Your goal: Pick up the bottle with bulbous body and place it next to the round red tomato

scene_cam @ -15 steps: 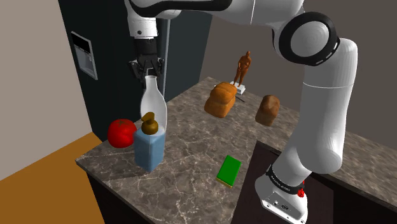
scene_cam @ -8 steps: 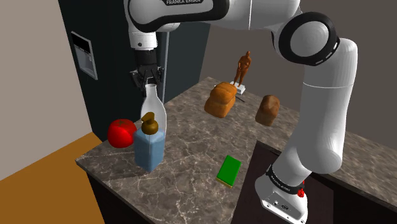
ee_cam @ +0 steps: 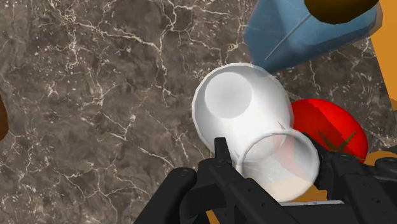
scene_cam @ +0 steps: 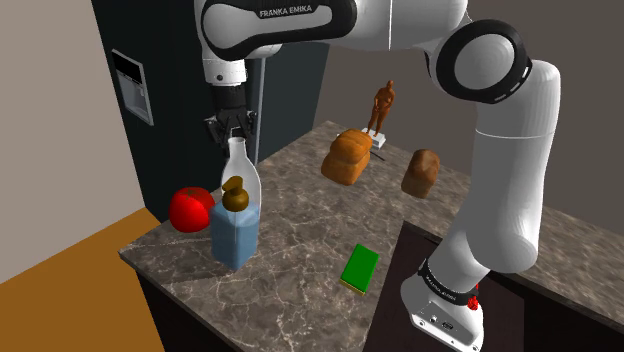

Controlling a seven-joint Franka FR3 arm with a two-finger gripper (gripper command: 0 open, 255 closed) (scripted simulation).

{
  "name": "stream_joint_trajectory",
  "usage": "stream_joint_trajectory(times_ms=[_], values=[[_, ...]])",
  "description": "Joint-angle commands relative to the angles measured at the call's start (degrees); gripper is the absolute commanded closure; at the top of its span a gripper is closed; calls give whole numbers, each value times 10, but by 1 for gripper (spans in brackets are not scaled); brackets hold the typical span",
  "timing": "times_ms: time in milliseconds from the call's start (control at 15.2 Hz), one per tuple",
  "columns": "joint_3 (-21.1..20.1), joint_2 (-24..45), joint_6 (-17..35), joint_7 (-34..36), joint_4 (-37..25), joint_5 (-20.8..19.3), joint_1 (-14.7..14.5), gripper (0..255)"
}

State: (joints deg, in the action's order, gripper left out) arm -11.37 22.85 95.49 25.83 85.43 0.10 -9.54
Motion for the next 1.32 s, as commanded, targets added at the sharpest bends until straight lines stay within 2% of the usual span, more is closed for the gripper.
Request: stream_joint_trajectory(times_ms=[0,66,132,462,726,1254], values=[[0,0,0,0,0,0,0,255],[0,0,0,0,0,0,0,255],[0,0,0,0,0,0,0,0],[0,0,0,0,0,0,0,0],[0,20,-82,2,-102,-3,-3,0],[0,20,-81,2,-102,-3,-3,0]])
